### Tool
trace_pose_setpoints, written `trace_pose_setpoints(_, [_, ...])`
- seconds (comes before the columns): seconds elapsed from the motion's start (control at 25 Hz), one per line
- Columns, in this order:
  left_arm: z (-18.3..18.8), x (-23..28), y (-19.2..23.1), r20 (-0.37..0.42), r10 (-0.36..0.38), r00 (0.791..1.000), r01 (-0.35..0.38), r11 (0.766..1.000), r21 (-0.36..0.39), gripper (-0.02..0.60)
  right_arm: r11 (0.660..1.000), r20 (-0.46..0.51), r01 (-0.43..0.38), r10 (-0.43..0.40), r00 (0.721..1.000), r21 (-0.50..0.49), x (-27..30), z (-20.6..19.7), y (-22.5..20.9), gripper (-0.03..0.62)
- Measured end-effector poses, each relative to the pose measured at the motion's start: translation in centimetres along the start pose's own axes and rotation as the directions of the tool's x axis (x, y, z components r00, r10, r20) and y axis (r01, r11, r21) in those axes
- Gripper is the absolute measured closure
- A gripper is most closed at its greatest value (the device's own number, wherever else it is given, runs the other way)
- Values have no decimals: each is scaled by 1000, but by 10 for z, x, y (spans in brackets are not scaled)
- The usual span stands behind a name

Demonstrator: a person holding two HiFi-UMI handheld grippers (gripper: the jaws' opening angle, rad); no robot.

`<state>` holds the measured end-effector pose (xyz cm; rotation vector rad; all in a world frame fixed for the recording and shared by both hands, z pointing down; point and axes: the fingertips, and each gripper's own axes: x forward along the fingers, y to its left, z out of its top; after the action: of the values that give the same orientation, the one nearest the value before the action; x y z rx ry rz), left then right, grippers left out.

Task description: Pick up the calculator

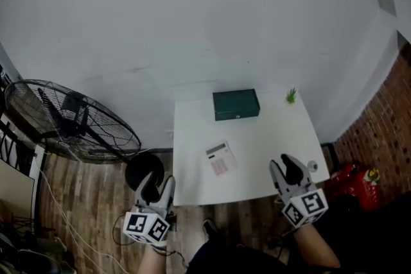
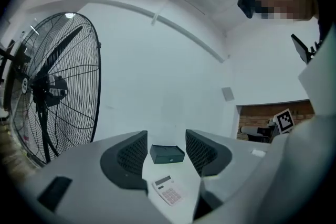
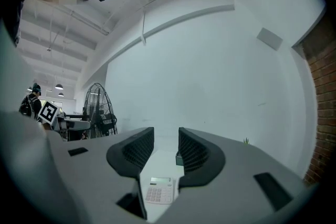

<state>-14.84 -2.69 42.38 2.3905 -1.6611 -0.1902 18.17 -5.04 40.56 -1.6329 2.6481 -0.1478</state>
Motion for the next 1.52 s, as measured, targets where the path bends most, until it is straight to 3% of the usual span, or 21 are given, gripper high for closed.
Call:
trace_pose_setpoints(0.44, [-23, 50, 69, -71, -83, 994, 78, 994, -76, 357, 999, -37, 22, -23, 999, -28, 94, -8, 17, 447])
trace_pose_setpoints(0.72, [-45, 63, 103, -106, -69, 992, 55, 990, -127, 357, 1000, -112, -8, 11, 994, 31, 136, -32, 22, 445])
trace_pose_setpoints(1.04, [-60, 73, 117, -138, -10, 990, -9, 990, -140, 357, 998, -167, -47, 53, 985, 37, 185, -62, -6, 447])
trace_pose_setpoints(1.36, [-69, 82, 115, -163, 91, 982, -113, 985, -131, 357, 972, -254, -229, 236, 938, 58, 241, -93, -23, 445])
trace_pose_setpoints(1.52, [-73, 90, 113, -171, 127, 977, -150, 980, -129, 357, 952, -304, -298, 307, 902, 75, 265, -110, -30, 445])
